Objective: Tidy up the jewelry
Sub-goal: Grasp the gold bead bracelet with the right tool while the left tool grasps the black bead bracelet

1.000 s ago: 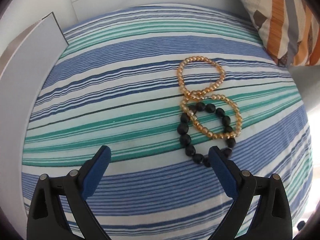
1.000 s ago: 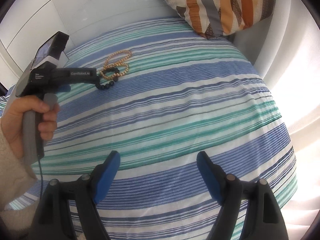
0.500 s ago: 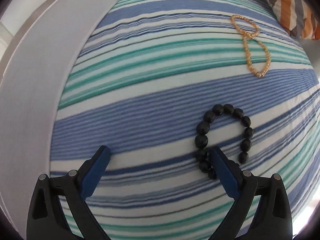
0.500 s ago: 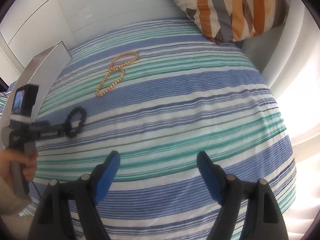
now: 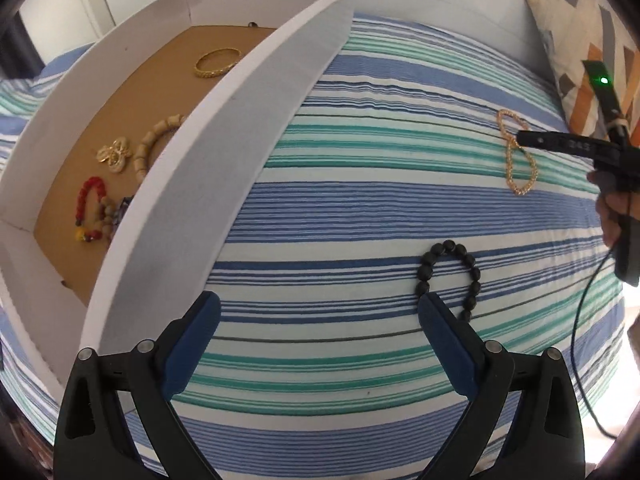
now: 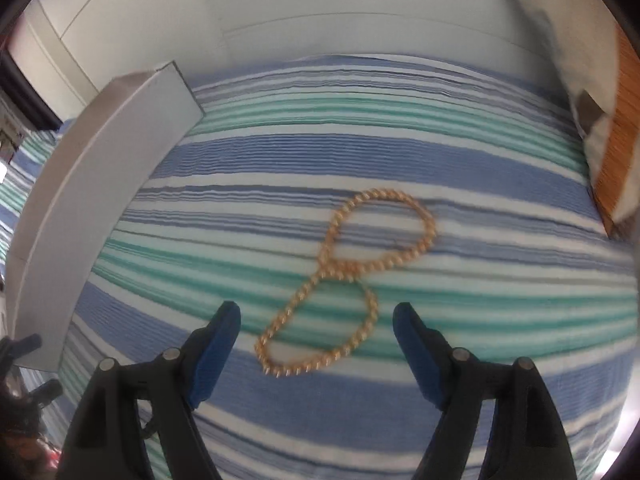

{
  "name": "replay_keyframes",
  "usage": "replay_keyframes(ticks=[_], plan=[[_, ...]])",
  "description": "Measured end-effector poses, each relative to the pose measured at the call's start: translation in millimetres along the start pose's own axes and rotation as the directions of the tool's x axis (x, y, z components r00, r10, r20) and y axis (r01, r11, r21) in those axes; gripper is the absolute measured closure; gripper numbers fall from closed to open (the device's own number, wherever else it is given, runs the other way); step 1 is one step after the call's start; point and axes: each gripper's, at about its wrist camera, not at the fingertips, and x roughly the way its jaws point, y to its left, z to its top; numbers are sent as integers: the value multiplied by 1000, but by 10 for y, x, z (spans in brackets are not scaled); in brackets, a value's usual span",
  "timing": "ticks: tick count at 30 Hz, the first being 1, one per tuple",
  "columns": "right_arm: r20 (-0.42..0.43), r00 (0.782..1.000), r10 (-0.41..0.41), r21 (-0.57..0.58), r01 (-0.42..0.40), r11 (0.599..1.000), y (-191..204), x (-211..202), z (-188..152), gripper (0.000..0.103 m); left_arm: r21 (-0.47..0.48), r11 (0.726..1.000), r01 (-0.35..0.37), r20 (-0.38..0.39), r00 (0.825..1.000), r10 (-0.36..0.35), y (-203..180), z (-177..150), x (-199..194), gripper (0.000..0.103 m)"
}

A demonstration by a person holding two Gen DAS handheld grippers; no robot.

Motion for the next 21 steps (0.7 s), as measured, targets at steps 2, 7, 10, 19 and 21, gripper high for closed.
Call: replay_keyframes(ticks=[2,7,10,19,21], plan=[[-19,998,-65,-67,64,996,64,240,144,38,-9,1000,-9,-7,1000,9,72,-43,-14,4],[-46,979,-197,-103,192,976,115,409,167,90,-18,1000,-25,-5,1000,25,50,-50,-46,4],[-50,977,-205,-57,202,978,88,312,60,95,-5,999,-33,-10,999,33,16,-54,-27,4],[22,999,-32,126,28,992,-116,-460,-490,95,44,998,-39,-1,999,39,-281,73,106,4],[29,1000,-8,143,4,990,-112,-593,-599,95,52,998,-41,7,999,40,-305,103,115,4]])
